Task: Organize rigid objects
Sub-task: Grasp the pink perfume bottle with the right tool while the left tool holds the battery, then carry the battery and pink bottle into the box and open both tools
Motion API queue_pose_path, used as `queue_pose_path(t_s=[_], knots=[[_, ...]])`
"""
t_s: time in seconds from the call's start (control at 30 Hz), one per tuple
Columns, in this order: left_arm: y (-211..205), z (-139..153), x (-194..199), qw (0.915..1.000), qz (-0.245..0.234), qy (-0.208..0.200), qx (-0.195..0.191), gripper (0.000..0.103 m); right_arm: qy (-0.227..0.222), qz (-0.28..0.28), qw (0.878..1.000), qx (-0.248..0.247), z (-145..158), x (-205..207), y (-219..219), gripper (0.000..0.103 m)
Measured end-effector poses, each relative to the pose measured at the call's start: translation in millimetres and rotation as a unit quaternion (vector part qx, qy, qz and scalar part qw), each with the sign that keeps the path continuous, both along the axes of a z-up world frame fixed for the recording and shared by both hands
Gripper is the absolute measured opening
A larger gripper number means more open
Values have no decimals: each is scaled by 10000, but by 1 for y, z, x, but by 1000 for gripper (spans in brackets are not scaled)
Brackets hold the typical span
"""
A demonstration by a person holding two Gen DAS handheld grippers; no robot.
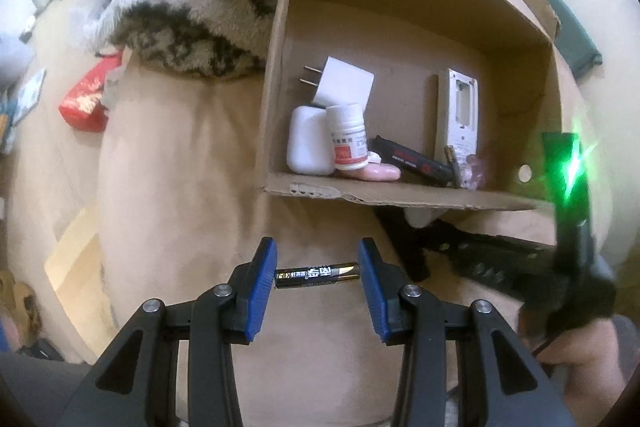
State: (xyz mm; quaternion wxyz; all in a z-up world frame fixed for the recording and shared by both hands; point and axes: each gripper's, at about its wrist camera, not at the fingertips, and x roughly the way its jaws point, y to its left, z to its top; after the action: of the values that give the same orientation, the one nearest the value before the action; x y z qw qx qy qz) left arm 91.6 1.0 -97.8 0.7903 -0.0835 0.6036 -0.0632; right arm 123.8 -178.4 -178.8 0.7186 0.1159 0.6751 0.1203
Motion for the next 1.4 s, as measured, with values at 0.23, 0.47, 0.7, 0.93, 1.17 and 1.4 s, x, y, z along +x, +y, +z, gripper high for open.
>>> queue_pose_path(t_s=[0.23, 0.47, 0.7, 0.93, 1.17, 1.4], knots=[[-8, -4, 1, 9997, -147, 34, 169, 38, -246, 600, 9952, -733, -5, -3, 36, 24], [-10, -10, 1, 9987, -177, -6, 470, 38, -399, 697, 9942, -713, 3, -11, 39, 16], [-5, -12, -1, 9970, -135, -70, 763, 38, -488, 633, 9948, -625, 18, -29, 26, 16], [-3, -9, -7, 9950, -203, -187, 958, 38, -623, 556, 9956, -428, 36, -59, 12, 15], [-4, 2, -18, 9945, -249, -354, 957, 38, -1009, 333, 9941, -235, 65, -85, -4, 15], [-5, 37, -27, 9916, -154, -928, 889, 38, -1628, -129, 9866, 62, 116, -95, -38, 15]])
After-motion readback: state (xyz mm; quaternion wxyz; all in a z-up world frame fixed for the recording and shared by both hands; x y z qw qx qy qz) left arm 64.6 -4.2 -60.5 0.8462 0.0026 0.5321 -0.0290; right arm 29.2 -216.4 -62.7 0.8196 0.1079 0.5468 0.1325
